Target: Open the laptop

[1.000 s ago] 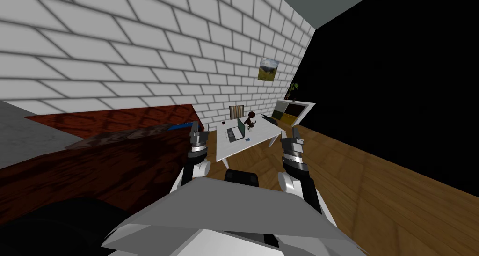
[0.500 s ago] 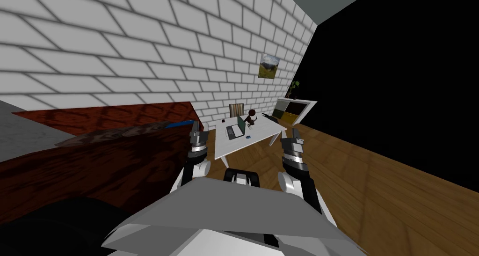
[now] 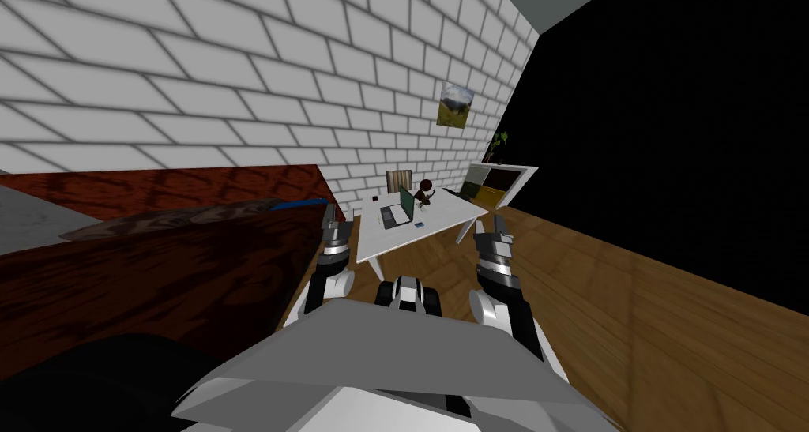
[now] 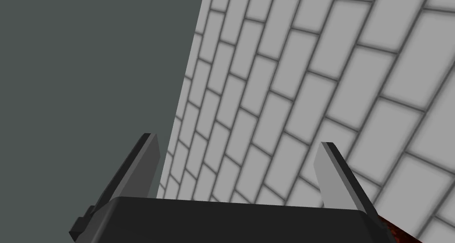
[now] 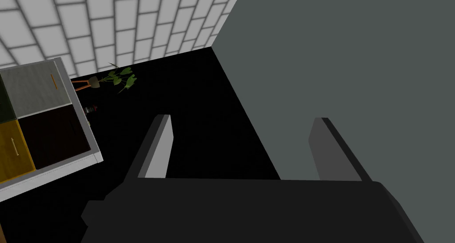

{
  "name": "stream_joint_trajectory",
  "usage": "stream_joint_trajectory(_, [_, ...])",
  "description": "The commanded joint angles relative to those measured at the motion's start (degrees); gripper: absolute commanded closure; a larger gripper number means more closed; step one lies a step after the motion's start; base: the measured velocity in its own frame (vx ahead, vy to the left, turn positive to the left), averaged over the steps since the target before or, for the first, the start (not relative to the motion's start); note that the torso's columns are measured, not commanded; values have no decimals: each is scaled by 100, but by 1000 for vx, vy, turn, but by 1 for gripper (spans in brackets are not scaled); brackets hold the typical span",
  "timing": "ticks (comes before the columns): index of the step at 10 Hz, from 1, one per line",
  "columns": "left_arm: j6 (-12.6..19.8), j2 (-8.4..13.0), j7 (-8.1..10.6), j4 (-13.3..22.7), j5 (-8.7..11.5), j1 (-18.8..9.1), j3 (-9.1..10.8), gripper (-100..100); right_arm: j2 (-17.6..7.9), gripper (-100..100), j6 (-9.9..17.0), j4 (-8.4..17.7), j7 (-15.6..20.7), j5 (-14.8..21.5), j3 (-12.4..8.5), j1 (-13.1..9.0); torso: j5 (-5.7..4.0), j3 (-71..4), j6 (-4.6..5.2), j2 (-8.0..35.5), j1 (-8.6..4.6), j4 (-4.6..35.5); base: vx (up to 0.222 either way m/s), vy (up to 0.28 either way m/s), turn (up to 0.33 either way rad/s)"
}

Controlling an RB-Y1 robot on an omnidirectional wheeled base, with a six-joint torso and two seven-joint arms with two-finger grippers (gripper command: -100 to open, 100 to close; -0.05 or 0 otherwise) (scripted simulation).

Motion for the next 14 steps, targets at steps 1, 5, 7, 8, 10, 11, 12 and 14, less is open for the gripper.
stream_joint_trajectory(1, [144,321,23,157,215,-101,58,-100,0,0,0,0,0,0,0,0,0,-28,0,10,1,15,41,-119,0])
stream_joint_trajectory(5, [483,573,82,564,725,-397,219,-100,1,0,0,0,0,0,1,1,2,-34,-1,14,6,22,53,-167,2])
stream_joint_trajectory(7, [678,640,120,804,1019,-569,312,-100,1,0,0,0,0,0,1,1,1,-35,0,14,3,22,77,-233,5])
stream_joint_trajectory(8, [777,670,141,928,1170,-657,360,-100,2,0,0,0,0,0,1,1,2,-29,0,25,9,24,64,-202,9])
stream_joint_trajectory(10, [973,732,187,1176,1469,-833,457,-100,1,0,0,0,0,0,1,1,9,-27,-1,27,32,25,67,-191,8])
stream_joint_trajectory(11, [1068,760,211,1299,1613,-919,506,-100,1,0,0,0,0,0,1,1,6,-29,0,24,21,25,42,-223,12])
stream_joint_trajectory(12, [1160,786,237,1420,1753,-1003,556,-100,1,0,0,0,0,0,1,0,2,-26,-1,30,9,26,62,-231,17])
stream_joint_trajectory(14, [1331,832,291,1654,2011,-1161,654,-100,1,0,0,0,0,0,1,1,2,-33,0,18,10,23,68,-239,21])
